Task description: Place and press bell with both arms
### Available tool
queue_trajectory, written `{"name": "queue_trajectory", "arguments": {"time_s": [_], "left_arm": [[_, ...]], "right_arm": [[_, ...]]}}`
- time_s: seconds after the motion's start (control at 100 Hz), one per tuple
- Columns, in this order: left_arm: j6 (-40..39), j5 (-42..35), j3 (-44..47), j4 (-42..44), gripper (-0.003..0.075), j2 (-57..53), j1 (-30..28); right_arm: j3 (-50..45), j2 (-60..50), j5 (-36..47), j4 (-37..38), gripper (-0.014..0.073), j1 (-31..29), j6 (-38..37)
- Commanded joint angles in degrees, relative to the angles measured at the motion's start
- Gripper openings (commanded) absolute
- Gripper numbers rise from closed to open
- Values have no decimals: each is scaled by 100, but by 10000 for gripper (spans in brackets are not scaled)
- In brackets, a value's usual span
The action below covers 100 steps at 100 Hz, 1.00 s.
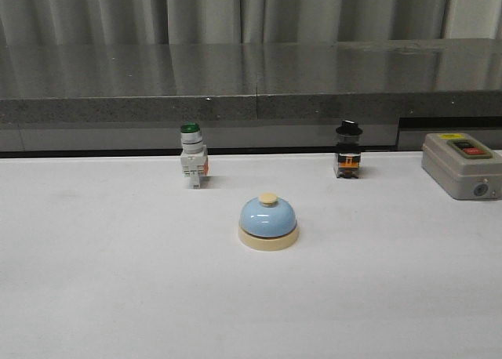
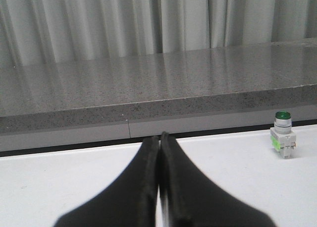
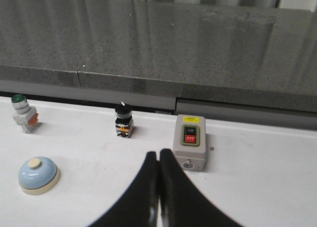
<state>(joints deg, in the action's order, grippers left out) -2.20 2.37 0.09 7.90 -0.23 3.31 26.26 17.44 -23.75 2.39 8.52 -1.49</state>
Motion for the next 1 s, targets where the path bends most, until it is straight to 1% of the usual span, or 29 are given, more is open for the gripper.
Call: {"name": "queue_trajectory", "arguments": {"time_s": [0.0, 0.14, 0.27, 0.48, 0.62, 0.7, 0.99], "left_arm": [[-43, -448, 234, -5, -20, -165, 0], [-43, -448, 234, -5, -20, -165, 0], [-43, -448, 234, -5, -20, -165, 0], [-43, -448, 234, -5, -20, -165, 0], [-43, -448, 234, -5, -20, -165, 0], [-43, -448, 234, -5, -20, -165, 0], [-43, -448, 234, -5, -20, -165, 0]], "right_arm": [[-279, -253, 922, 125, -60, -50, 11], [-1078, -768, 1424, 117, -60, -50, -13], [-1729, -1191, 1692, 112, -60, -50, -297], [-2427, -1670, 2077, 50, -60, -134, -490], [-2705, -1726, 2408, -41, -60, -367, -490], [-2698, -1726, 2433, -41, -60, -468, -490], [-2698, -1726, 2511, -41, -60, -498, -490]]}}
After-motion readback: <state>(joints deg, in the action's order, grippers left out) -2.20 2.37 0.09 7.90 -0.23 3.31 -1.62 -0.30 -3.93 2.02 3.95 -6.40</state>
